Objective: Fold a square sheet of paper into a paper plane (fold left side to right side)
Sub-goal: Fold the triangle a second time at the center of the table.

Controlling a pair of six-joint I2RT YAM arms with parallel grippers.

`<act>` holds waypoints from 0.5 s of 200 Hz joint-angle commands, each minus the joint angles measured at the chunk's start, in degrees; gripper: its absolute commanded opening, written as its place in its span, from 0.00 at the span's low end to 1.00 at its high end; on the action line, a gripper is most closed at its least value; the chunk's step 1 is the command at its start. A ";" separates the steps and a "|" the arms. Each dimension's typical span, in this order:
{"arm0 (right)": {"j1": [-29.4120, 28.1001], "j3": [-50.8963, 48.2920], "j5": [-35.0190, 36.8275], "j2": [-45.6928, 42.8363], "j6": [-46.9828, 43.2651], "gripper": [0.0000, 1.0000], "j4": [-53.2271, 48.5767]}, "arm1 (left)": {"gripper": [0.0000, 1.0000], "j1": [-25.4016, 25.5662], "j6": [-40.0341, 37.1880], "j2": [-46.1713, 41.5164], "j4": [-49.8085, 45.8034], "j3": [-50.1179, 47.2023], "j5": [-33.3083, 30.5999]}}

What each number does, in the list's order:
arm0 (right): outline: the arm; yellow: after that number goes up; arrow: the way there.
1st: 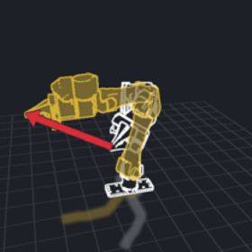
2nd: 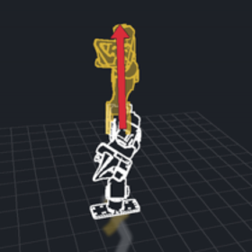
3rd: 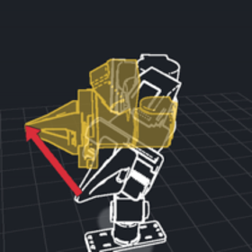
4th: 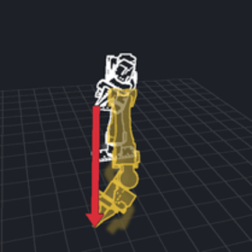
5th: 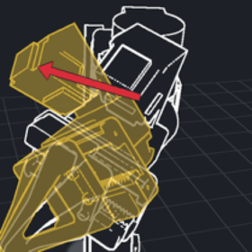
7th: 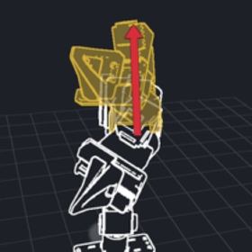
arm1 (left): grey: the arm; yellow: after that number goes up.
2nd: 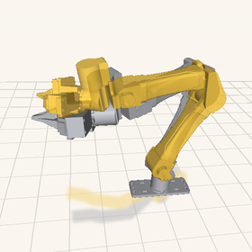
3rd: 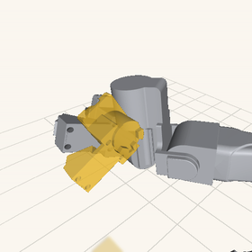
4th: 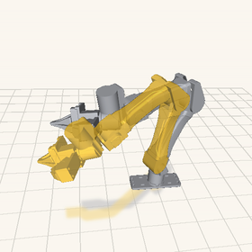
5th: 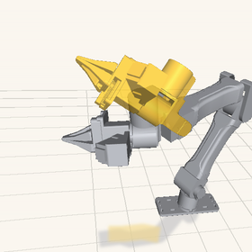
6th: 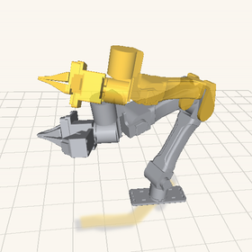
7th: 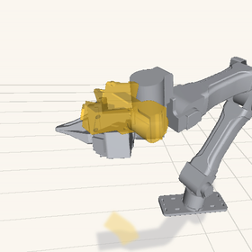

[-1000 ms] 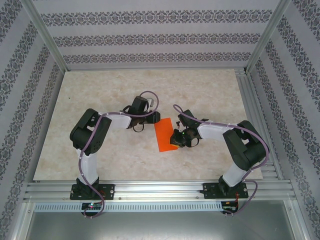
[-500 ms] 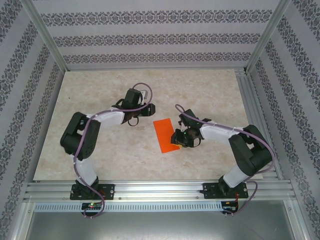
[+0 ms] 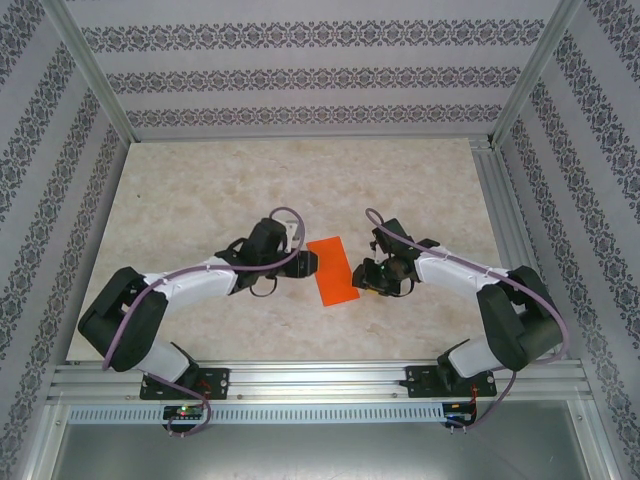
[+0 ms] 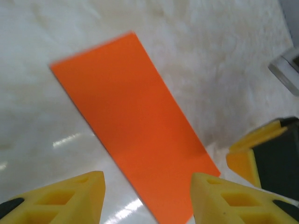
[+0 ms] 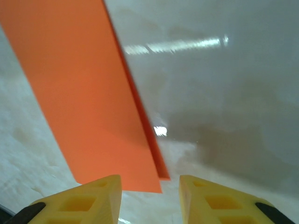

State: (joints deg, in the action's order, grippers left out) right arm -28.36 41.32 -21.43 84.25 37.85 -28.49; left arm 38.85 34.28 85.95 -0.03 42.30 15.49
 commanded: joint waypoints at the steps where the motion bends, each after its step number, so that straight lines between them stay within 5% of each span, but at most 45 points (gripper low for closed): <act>1: 0.67 -1.85 -3.89 0.96 1.61 0.38 3.37 | 0.53 1.55 4.11 -1.36 4.53 -1.05 -2.63; 100: 1.20 -3.72 -6.49 2.20 3.81 0.32 6.78 | 0.55 3.52 2.63 0.97 2.22 1.86 -4.37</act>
State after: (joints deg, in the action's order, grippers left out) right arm -27.20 38.39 -26.02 86.19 40.82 -25.28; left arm 41.67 36.95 86.06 1.26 42.72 12.29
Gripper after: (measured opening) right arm 0.331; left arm 0.544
